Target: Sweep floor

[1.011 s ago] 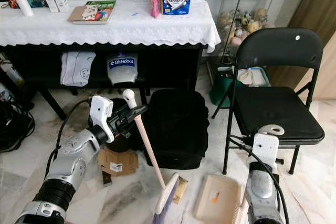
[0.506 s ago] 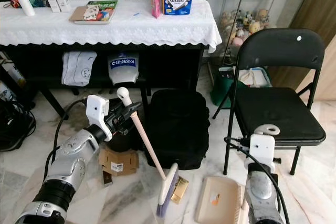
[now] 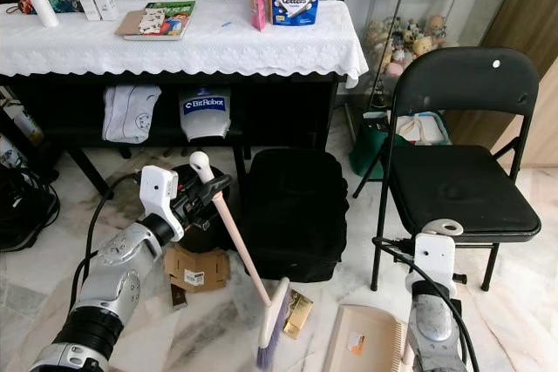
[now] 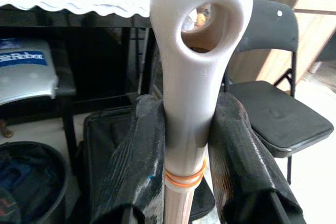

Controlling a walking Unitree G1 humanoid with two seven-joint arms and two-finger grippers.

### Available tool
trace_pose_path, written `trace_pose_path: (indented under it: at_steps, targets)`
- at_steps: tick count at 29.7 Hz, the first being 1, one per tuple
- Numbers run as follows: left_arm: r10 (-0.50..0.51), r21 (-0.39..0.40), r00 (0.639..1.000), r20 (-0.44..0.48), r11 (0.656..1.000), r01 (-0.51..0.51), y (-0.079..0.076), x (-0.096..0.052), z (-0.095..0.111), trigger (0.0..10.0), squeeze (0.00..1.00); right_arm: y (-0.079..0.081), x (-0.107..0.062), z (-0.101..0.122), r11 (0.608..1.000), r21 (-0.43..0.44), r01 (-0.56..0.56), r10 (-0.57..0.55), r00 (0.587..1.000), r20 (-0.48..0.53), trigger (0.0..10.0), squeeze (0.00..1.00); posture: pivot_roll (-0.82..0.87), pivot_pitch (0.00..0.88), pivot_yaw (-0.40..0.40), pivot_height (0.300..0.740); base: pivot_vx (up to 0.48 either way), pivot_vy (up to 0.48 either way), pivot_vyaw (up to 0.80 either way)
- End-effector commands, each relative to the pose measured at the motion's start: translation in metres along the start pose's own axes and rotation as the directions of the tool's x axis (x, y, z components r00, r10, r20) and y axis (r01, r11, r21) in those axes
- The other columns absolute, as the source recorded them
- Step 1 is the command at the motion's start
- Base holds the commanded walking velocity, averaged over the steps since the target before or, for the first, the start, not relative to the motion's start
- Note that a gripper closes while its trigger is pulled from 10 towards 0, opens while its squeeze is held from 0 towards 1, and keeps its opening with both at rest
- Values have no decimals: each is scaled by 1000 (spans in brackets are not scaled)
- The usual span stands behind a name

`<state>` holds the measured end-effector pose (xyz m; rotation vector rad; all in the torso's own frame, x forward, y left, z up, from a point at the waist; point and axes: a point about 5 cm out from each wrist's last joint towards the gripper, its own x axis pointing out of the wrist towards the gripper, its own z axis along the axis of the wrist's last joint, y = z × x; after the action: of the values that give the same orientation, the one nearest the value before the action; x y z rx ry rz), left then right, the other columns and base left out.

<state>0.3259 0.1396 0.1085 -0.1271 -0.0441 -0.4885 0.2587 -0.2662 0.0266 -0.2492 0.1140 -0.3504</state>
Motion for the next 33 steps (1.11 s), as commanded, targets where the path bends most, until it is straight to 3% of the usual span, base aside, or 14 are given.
trace_pose_path:
  at_steps: [1,6,10,18,22,26,33]
  targets:
    - [39,5,998,53,999,-39,5,-3,7,10000,0,-4,-2,-5,1000,-30,-8,8,1000,-21,10000,0,-43,84,14,740,0,0,0]
    - [79,1,996,45,997,-79,10,-8,4,10000,0,0,-5,-8,999,-32,-19,19,999,-26,10000,0,-37,95,15,740,0,0,0]
    - [185,38,983,19,982,-185,17,-9,-8,10000,0,7,-6,-7,999,-20,-39,39,999,-24,10000,0,-35,101,9,740,0,0,0]
    - [226,45,973,-40,973,-224,15,-5,-27,10000,0,10,-8,-8,999,-14,-49,48,999,-18,10000,0,-57,103,7,740,0,0,0]
    - [163,24,982,-90,987,-162,8,-3,-36,10000,0,9,-11,-10,999,-17,-49,49,999,-19,10000,0,-62,108,4,740,0,0,0]
    - [31,-48,991,-131,998,-38,-3,-1,-43,10000,0,7,-12,-11,999,-19,-47,46,999,-20,10000,0,-65,116,2,740,0,0,0]
    - [-166,-163,967,-191,977,135,-14,-6,-54,10000,0,5,-11,-11,999,-23,-43,43,999,-21,10000,0,-70,117,-3,740,0,0,0]
